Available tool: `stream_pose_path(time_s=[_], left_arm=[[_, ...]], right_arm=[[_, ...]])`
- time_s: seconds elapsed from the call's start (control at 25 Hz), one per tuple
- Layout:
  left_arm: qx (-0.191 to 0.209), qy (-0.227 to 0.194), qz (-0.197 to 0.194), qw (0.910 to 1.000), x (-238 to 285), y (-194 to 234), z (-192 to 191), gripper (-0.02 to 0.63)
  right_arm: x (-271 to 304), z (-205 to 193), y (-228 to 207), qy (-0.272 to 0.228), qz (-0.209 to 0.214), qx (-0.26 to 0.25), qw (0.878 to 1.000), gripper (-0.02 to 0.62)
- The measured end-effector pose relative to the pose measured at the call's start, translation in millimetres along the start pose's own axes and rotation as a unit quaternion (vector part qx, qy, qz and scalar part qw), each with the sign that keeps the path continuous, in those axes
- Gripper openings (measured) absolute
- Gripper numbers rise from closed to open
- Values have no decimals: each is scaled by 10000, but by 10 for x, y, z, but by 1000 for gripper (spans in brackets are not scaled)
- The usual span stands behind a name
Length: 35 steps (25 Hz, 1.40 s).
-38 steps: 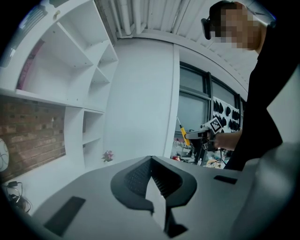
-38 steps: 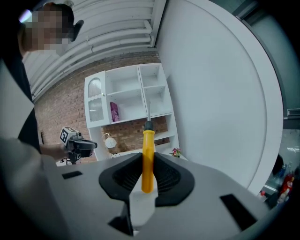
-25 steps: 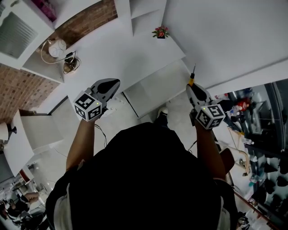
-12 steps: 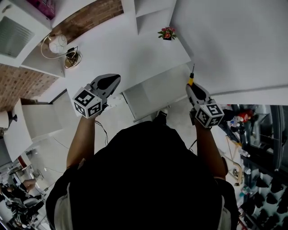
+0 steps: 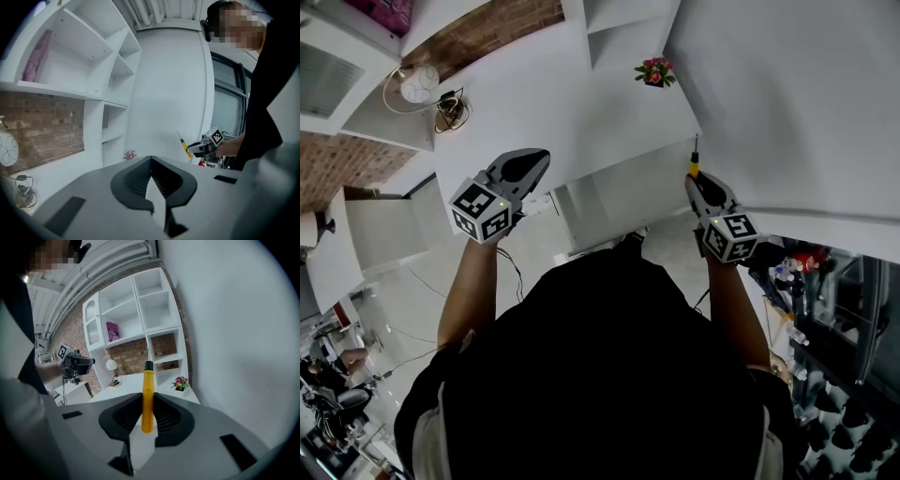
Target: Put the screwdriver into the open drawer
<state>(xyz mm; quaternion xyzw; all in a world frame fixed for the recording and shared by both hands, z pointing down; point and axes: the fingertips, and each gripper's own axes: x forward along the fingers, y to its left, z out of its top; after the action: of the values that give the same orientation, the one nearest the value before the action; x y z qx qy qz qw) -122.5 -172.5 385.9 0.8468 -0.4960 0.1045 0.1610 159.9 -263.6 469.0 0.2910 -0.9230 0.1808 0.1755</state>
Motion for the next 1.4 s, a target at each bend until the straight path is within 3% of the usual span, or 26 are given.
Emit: stream_pose_path(time_s=[0.68, 0.92, 1.4], left_arm=[[-493, 151, 651, 9965, 61, 237, -216, 15], [-659, 213, 859, 9939, 36, 283, -336, 15], [-940, 261, 1196, 9880, 8, 377, -531, 15]], right_arm=[[710, -488, -219, 917, 730, -680, 9908, 83], [931, -734, -291, 1246, 963, -685, 9851, 83], [1276, -1204, -291, 1886, 1487, -1233, 9629, 83]])
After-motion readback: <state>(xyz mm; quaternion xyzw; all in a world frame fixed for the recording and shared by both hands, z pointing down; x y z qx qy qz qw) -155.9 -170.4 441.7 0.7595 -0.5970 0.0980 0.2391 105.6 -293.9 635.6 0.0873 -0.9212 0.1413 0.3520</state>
